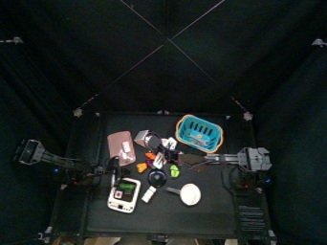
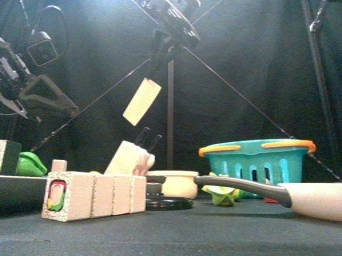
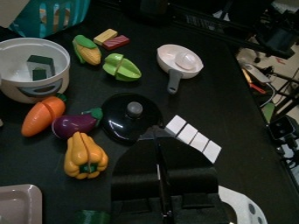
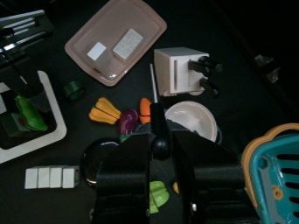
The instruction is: Grab cleaver with other hand
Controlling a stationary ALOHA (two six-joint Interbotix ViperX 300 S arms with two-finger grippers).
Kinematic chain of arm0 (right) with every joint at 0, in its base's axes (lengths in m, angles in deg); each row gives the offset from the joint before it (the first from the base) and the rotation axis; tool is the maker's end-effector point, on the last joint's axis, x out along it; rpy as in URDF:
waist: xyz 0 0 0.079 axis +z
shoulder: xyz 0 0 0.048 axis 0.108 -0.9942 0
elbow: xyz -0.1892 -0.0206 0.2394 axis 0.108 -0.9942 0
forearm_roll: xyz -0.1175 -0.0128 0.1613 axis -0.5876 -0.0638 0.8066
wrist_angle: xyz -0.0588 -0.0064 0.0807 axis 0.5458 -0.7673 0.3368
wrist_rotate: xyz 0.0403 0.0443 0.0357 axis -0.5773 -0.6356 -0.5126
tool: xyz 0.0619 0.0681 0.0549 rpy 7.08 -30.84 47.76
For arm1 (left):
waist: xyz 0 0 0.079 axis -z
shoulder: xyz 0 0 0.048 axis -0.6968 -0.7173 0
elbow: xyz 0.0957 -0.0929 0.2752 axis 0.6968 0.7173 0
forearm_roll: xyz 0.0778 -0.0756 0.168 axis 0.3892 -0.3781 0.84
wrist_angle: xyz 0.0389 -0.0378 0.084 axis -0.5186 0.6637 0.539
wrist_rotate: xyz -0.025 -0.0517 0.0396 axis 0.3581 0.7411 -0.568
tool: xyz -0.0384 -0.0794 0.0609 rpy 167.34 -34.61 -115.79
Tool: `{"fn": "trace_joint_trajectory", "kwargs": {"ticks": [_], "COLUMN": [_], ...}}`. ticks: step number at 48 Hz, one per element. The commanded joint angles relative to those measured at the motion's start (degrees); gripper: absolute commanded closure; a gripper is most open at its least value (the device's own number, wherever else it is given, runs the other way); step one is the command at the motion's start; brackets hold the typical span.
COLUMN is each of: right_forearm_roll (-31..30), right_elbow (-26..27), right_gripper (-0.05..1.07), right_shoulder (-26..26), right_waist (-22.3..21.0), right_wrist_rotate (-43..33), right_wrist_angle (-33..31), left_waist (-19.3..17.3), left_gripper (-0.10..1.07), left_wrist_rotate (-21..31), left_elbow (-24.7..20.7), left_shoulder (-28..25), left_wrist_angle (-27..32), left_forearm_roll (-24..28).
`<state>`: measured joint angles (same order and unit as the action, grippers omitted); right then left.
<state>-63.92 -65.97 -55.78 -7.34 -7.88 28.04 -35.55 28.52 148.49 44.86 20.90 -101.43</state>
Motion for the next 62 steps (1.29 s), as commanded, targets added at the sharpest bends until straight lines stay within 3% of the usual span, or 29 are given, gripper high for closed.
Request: {"fn": "trace_joint_trajectory", "kwargs": {"ticks": [1, 14, 23, 29, 41, 53, 62], "right_forearm_roll": [-0.44, -3.25, -8.44, -11.07, -14.15, -17.14, -20.04], "right_elbow": [-0.26, -7.47, -16.79, -24.61, -40.87, -50.89, -55.90], "right_gripper": [0.60, 0.60, 0.60, 0.60, 0.60, 0.60, 0.60], "right_shoulder": [3.60, 10.55, 16.52, 21.18, 28.39, 33.93, 37.79], "right_waist": [0.70, 4.04, 5.45, 5.54, 5.19, 3.25, 0.70], "right_wrist_rotate": [-0.18, -4.66, -10.28, -14.77, -19.69, -19.60, -19.60], "right_wrist_angle": [0.26, 3.69, 8.35, 15.82, 36.39, 47.29, 54.49], "left_waist": [0.00, 0.00, -0.35, -1.58, -6.68, -8.70, -9.14], "left_gripper": [0.86, 0.86, 0.85, 0.83, 0.62, 0.34, 0.18], "left_wrist_rotate": [0.00, -0.26, -0.62, -0.62, -0.62, -0.70, -0.88], "left_elbow": [-0.70, -1.41, -3.16, -4.48, -6.59, -7.65, -10.55], "left_shoulder": [0.00, 0.00, 0.00, 0.00, -0.18, -3.34, -8.53], "left_wrist_angle": [-0.35, -0.26, -1.23, -2.29, -7.56, -13.80, -16.00], "left_forearm_roll": [-0.26, -0.18, 1.58, 4.39, 6.94, 8.09, 17.49]}}
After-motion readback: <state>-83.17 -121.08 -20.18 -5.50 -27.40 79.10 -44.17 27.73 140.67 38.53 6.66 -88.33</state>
